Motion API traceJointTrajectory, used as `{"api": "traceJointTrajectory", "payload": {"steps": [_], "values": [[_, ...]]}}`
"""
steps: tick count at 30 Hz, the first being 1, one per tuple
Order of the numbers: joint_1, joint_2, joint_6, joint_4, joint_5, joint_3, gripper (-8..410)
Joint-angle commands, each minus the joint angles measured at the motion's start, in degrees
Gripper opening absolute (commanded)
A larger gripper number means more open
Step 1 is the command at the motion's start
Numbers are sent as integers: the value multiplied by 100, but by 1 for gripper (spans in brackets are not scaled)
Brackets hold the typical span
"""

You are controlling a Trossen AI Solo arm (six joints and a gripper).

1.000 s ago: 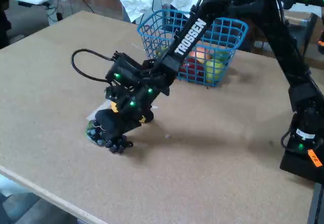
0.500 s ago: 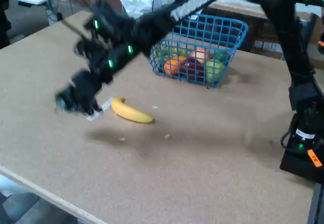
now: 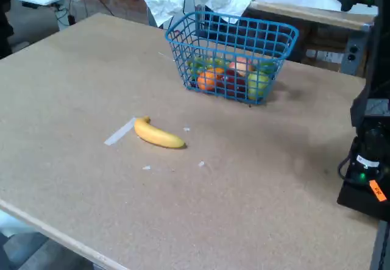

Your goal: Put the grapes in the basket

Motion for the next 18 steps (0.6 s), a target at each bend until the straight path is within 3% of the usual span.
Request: {"api": "traceJointTrajectory", "payload": {"steps": [1,9,13,18], "values": [[-420,-433,33,-254,579,4,-1],[-1408,-577,667,-874,610,4,-1],[-1921,-420,1069,-1296,205,-2,-1],[-2282,-212,1012,-901,120,-271,-1]]}}
